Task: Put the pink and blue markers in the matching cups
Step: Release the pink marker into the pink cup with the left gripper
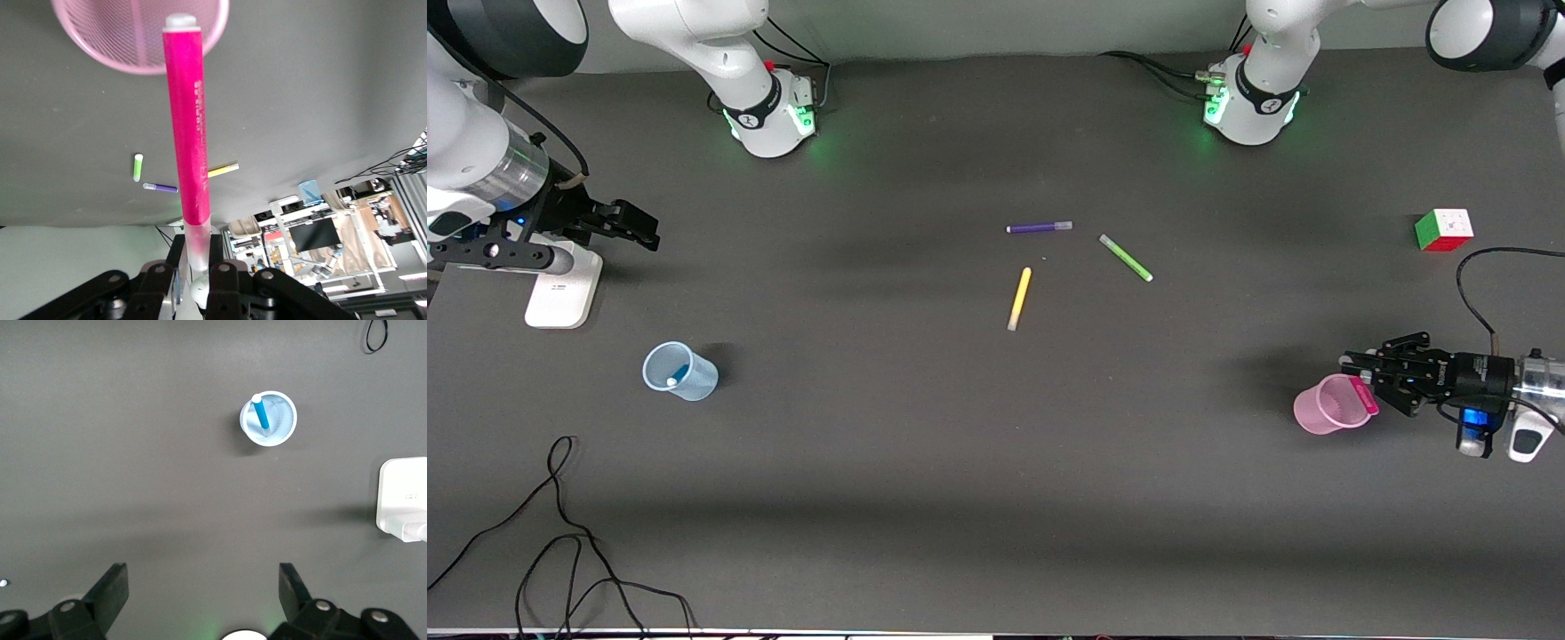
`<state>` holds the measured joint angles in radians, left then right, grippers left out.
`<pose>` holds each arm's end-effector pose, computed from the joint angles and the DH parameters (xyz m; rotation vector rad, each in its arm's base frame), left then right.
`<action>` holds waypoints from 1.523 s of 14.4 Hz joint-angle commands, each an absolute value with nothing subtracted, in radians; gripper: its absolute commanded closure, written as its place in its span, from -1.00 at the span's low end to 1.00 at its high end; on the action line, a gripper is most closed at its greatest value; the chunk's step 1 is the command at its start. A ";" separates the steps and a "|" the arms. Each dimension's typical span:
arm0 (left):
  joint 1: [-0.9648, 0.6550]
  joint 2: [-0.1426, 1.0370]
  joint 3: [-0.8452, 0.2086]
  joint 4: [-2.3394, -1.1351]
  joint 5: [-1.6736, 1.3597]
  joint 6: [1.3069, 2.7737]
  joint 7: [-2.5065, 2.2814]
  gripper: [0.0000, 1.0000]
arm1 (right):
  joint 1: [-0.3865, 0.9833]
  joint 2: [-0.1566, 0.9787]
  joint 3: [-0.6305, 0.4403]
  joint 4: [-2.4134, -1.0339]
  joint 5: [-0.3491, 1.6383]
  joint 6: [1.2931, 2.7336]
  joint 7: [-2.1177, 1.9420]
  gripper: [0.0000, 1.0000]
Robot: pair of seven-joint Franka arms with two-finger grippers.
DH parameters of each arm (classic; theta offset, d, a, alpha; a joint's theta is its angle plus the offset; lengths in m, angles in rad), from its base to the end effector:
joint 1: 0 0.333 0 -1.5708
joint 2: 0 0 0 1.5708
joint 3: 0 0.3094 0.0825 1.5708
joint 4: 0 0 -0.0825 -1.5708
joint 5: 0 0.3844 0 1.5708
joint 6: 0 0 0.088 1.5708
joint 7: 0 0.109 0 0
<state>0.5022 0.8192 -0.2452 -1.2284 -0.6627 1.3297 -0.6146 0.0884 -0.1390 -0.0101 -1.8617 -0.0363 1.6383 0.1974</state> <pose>0.6613 0.1365 0.2896 1.9629 1.0259 -0.9848 0.5086 0.0359 0.5583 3.0881 -0.1777 -0.1220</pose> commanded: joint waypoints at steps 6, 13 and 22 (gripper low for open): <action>0.522 0.864 -0.253 -1.252 -0.735 1.330 -0.569 0.91 | 0.065 -0.204 -0.029 -1.862 0.006 1.713 0.071 -1.00; 0.522 0.881 -0.253 -1.246 -0.739 1.335 -0.558 -1.00 | 0.067 -0.187 -0.051 -1.868 0.014 1.759 0.029 -1.00; 0.445 0.682 -0.258 -1.167 -0.275 1.325 -0.431 -1.00 | 0.069 -0.183 -0.049 -1.845 0.018 1.750 0.028 -1.00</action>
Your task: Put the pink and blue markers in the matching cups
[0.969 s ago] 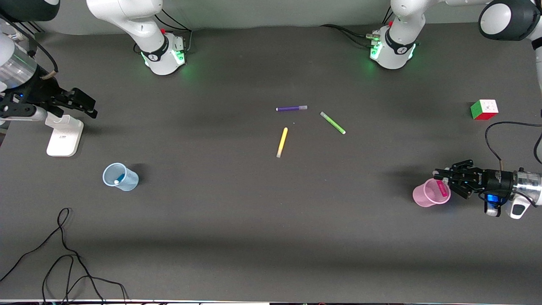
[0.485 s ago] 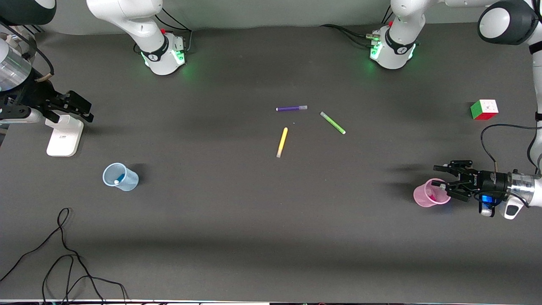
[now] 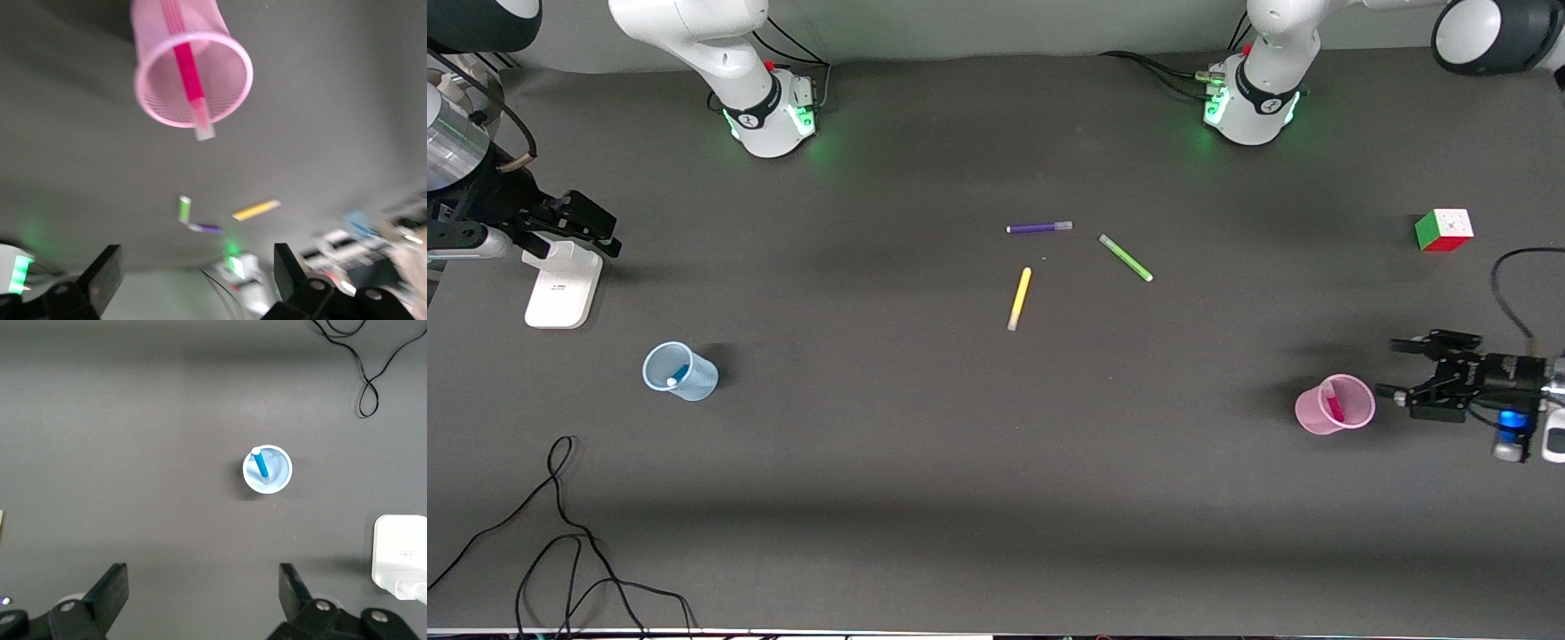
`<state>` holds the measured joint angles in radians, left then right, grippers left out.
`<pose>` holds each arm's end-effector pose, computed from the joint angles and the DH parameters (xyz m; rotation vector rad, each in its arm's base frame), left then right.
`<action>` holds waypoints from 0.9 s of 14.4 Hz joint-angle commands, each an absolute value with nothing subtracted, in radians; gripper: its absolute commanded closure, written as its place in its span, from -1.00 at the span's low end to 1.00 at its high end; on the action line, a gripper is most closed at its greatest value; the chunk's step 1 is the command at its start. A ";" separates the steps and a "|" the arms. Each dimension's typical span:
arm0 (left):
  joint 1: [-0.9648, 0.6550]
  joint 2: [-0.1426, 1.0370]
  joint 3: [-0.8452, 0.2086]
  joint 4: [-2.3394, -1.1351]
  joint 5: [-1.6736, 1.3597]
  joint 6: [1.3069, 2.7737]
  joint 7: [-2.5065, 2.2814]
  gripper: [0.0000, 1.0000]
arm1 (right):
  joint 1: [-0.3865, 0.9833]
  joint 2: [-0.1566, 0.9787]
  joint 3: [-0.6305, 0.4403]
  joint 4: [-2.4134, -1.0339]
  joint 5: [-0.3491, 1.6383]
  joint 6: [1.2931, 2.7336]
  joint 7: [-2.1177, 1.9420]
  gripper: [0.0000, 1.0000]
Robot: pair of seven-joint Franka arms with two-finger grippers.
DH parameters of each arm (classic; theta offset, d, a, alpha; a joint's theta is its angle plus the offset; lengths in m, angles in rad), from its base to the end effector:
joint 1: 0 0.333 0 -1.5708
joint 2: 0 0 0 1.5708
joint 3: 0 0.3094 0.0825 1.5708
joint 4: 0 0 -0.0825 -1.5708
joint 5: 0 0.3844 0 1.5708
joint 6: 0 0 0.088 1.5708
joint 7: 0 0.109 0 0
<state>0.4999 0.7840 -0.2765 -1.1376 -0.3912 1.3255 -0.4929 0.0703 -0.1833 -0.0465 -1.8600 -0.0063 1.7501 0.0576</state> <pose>0.6655 0.1550 0.3314 2.3148 0.9162 -0.8259 0.5114 0.0098 0.5913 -3.1338 0.0508 -0.1145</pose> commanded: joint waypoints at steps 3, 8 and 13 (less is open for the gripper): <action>0.401 0.516 -0.258 -1.265 -0.108 1.377 -0.353 -1.00 | 0.069 -0.179 -0.049 -1.845 0.020 1.750 0.023 -1.00; 0.287 0.188 -0.259 -1.570 0.054 1.554 -0.342 -1.00 | 0.066 -0.179 -0.060 -1.830 0.083 1.690 0.020 -1.00; 0.265 0.051 -0.255 -1.620 0.063 1.572 -0.182 -1.00 | 0.067 -0.172 -0.058 -1.830 0.075 1.689 0.017 -1.00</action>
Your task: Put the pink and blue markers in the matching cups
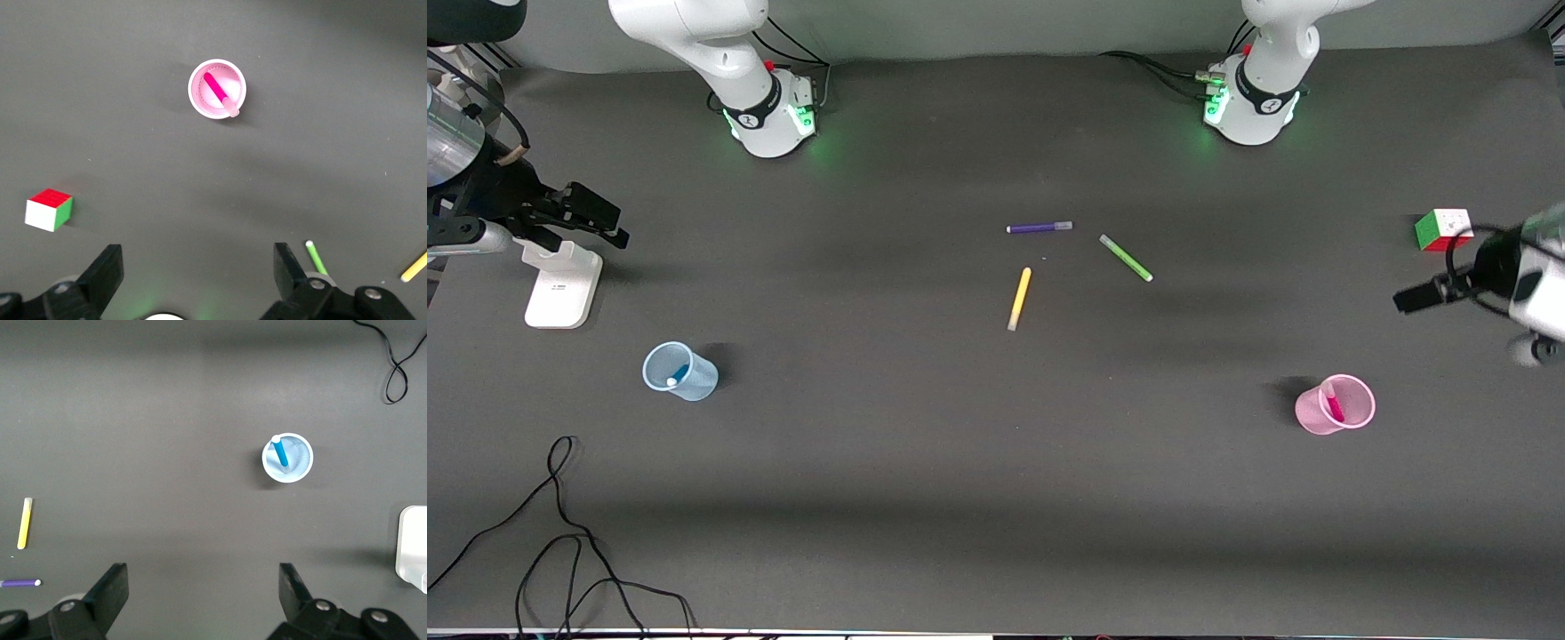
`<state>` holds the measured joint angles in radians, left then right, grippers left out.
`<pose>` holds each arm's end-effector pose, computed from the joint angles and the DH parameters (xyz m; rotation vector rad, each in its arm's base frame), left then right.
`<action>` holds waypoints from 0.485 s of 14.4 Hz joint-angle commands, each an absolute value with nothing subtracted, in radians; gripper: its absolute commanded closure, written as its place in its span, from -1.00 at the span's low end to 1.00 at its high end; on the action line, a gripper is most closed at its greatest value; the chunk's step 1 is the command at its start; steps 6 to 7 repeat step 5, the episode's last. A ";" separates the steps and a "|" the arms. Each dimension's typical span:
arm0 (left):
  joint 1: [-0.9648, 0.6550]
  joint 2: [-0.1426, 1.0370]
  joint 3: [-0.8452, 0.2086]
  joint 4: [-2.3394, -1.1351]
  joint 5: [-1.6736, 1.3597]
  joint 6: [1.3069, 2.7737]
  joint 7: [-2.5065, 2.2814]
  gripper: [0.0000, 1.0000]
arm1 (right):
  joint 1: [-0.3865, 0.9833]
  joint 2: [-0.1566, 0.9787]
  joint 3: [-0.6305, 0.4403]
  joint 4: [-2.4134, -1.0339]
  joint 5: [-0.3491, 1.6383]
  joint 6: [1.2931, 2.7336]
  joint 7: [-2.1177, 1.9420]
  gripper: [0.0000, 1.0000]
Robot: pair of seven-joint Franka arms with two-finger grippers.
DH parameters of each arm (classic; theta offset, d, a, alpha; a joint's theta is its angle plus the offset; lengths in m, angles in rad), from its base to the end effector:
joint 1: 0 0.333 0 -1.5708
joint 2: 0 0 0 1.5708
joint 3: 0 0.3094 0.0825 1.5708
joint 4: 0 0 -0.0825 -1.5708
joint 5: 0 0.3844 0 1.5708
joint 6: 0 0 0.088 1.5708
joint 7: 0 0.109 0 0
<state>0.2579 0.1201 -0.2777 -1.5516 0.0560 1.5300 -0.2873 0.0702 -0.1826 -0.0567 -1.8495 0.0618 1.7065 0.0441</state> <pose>0.5806 0.0032 0.5558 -3.0639 -0.4093 0.2042 0.5077 0.0106 0.5921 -3.0677 0.0568 -0.0570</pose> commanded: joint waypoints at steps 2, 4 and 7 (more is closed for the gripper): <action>0.265 0.032 -0.253 -1.621 0.063 1.569 -0.156 -1.00 | 0.069 -0.172 -0.057 -1.827 0.072 1.689 0.020 -1.00; 0.259 0.003 -0.253 -1.632 0.063 1.560 -0.156 -1.00 | 0.069 -0.172 -0.055 -1.828 0.071 1.690 0.020 -1.00; 0.259 -0.003 -0.255 -1.635 0.063 1.556 -0.156 -1.00 | 0.069 -0.169 -0.055 -1.829 0.069 1.689 0.020 -1.00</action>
